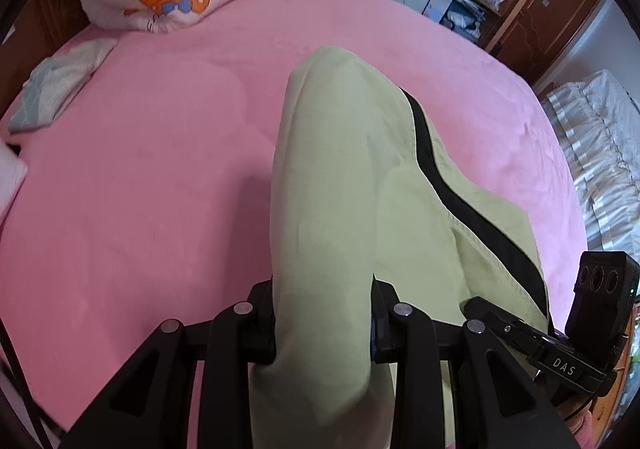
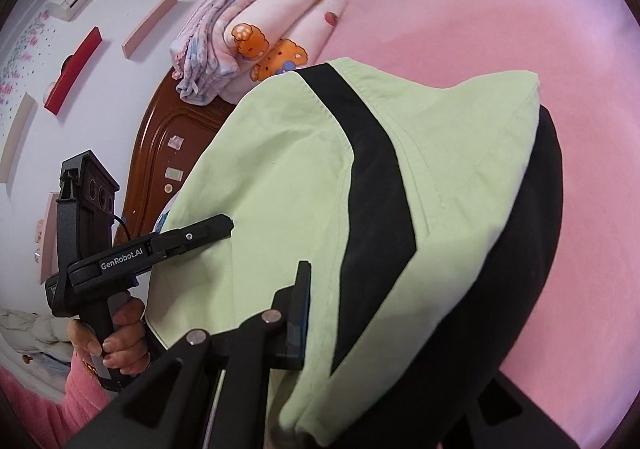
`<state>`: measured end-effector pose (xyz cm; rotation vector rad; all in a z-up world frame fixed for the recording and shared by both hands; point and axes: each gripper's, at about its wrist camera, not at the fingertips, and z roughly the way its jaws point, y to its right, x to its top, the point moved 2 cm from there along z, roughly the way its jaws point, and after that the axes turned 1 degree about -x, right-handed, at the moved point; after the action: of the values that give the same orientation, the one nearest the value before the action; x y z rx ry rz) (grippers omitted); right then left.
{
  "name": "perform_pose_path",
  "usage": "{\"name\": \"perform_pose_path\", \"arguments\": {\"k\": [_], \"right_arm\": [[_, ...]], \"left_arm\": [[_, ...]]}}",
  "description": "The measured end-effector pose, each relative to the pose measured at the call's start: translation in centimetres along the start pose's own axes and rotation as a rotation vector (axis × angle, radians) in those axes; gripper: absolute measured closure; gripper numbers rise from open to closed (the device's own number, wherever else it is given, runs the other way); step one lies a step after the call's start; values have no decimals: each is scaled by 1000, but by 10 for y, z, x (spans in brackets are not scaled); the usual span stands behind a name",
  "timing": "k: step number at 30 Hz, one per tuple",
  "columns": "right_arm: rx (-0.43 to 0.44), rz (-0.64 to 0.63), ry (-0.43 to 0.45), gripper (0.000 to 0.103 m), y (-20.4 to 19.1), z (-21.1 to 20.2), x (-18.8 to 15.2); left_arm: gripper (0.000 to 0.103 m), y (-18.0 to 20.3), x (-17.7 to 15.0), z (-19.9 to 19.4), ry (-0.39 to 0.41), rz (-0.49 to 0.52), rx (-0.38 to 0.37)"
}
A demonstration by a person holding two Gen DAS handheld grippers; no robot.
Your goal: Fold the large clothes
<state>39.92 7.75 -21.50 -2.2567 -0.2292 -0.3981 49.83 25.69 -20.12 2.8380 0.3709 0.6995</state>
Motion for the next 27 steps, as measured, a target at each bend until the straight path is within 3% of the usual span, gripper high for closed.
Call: {"name": "perform_pose_path", "arguments": {"k": [6,13,15,18,20,23,27], "right_arm": [[-42,-92,73,93,5,60,75],[-52,-145,148,93,38,123,140],[-43,-147,158,93,53,144,153],[-101,-150,117,93,73,181,163],[-149,-158,85,93,85,198,163],[-171,-198,107,91,93,205,160],[-121,-79,68,84,123,216,163]], "left_arm": [[74,-53,61,55,124,-29,-86],[74,-102,95,131,224,-34,-186],[74,-109,102,159,221,1,-167],[74,-124,111,212,126,2,-110],[68,-124,107,229,110,43,-71],[61,-129,107,240,133,66,-95],[50,-139,103,251,136,91,-88]]}}
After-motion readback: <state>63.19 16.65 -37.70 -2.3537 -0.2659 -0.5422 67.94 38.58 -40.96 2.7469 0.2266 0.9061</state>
